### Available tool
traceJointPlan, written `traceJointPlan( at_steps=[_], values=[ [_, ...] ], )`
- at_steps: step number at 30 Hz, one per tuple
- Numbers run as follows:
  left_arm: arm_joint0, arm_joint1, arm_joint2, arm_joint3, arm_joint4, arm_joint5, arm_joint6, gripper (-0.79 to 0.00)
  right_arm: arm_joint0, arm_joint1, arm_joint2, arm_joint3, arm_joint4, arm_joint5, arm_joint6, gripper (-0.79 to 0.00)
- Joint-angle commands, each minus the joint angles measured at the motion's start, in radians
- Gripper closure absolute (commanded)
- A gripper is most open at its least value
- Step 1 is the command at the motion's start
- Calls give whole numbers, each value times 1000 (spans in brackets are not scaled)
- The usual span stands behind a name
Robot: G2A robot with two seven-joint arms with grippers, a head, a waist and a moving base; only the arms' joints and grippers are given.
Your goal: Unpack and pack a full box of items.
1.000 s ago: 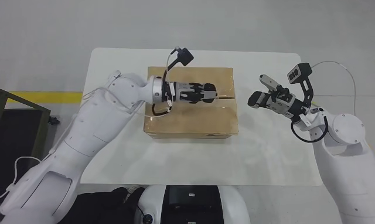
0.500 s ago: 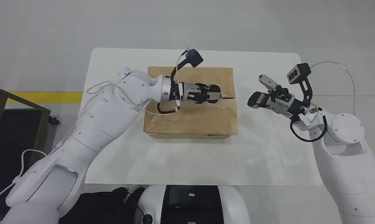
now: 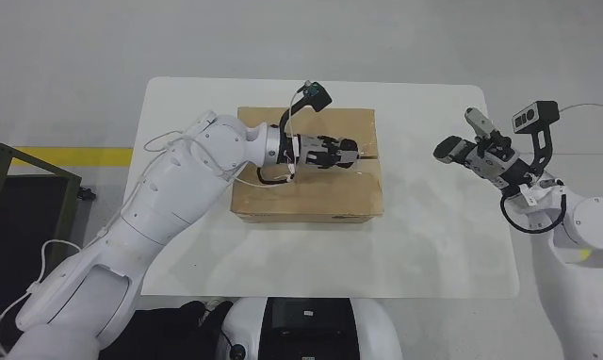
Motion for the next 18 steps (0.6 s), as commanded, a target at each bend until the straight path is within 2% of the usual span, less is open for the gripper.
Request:
traceJointPlan(
  at_steps=[1,18],
  values=[
    [2,-2,1,-1,7,0,0,0,-12,1,12,-9,-2,6,-4,-785],
    [-19,-37,24,75,24,-1,20,0,9,2,-12,-6,-20,32,3,-785]
  ],
)
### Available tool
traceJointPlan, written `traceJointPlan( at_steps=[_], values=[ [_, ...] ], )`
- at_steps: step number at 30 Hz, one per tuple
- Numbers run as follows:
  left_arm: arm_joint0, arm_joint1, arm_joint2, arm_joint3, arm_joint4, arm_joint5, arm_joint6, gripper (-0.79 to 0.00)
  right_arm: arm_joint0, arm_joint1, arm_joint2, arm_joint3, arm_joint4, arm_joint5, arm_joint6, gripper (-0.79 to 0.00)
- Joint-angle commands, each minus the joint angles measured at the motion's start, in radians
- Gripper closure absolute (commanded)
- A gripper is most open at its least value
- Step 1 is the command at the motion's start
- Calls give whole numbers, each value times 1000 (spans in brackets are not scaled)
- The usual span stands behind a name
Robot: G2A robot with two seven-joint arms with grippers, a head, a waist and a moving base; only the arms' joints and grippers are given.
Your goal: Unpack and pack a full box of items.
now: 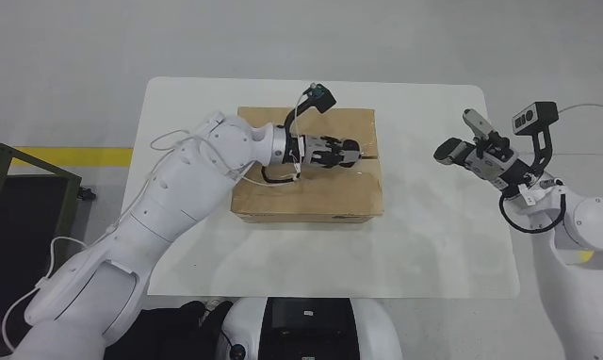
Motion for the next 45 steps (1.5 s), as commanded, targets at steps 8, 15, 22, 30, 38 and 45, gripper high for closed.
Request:
traceJointPlan(
  at_steps=[8,15,22,30,38,45],
  values=[
    [-2,-14,3,25,-26,-7,-17,0,2,1,-2,-3,-7,5,-2,-785],
    [-7,-27,7,50,-25,-7,-15,0,-1,2,-2,-9,-7,8,0,-785],
    [-7,-34,3,53,-22,-9,-23,-533,0,3,-2,-11,-10,9,4,-785],
    [5,-31,-27,30,-26,-18,-33,-785,-1,4,-4,-13,-11,8,10,-785],
    [19,-31,-51,16,-25,-27,-14,-785,-2,4,-4,-15,-14,7,9,-785],
    [28,-31,-78,-7,-31,-53,11,-785,-2,5,-4,-19,-16,11,6,-785]
  ],
)
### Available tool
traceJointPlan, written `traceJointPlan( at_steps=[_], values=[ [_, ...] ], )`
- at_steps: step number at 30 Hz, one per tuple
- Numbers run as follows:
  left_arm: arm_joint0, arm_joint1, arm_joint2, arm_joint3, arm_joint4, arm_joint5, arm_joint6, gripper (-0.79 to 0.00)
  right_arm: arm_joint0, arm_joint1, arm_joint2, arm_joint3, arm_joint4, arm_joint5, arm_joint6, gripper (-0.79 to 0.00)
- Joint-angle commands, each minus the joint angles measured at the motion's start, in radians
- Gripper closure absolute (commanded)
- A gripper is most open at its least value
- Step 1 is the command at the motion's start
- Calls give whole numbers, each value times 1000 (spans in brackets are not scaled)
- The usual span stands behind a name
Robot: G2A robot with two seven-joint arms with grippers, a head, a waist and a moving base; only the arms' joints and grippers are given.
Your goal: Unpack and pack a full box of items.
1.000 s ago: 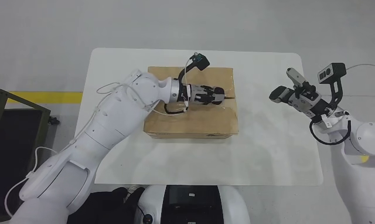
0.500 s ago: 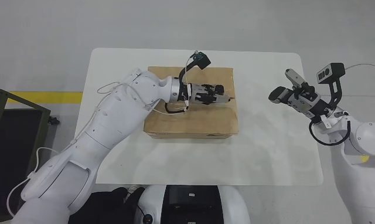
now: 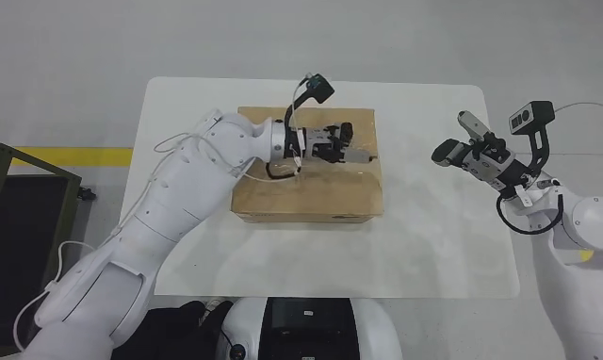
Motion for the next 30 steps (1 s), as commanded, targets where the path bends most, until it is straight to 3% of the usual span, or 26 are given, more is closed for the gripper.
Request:
traceJointPlan(
  at_steps=[1,16,22,30],
  values=[
    [3,1,-8,-8,-4,-3,-5,-785,0,0,0,-1,-2,2,-1,-785],
    [52,37,-135,-125,-96,-14,-98,-785,13,1,-11,-2,-7,8,-1,-785],
    [112,77,-268,-196,-57,-21,-118,-785,31,0,-34,9,-5,7,8,-785],
    [265,142,-538,-328,-63,-2,-135,-785,68,-2,-74,22,-10,-2,23,-785]
  ],
)
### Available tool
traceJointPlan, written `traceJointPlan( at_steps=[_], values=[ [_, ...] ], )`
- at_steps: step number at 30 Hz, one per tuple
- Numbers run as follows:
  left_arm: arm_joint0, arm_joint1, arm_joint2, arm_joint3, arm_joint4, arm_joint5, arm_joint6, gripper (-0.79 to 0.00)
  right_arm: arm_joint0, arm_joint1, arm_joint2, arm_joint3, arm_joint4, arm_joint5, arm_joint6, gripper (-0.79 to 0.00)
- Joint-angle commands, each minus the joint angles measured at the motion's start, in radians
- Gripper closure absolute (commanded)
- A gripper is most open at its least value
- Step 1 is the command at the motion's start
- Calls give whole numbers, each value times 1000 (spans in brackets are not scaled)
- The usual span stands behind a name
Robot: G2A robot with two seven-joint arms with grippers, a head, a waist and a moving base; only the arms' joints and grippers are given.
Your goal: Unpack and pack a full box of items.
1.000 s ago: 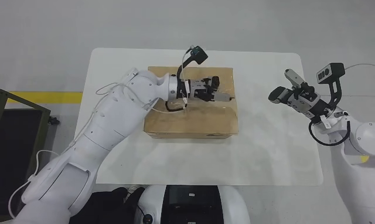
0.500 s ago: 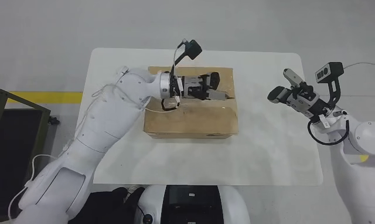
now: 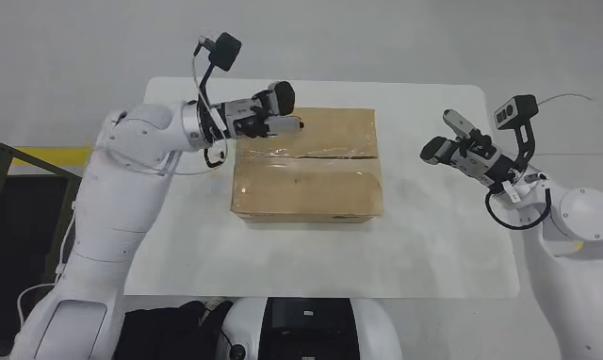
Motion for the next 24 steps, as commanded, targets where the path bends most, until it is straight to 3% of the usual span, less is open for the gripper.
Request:
traceJointPlan(
  at_steps=[1,12,24],
  values=[
    [45,14,-72,-28,-10,8,-6,-785,7,0,-5,-1,-5,-1,5,-785],
    [216,69,-360,-31,-7,-4,10,-785,30,-1,-48,-30,-20,-18,35,-785],
    [396,106,-648,-39,42,37,158,-785,74,-1,-97,-70,-77,14,41,-785]
  ],
)
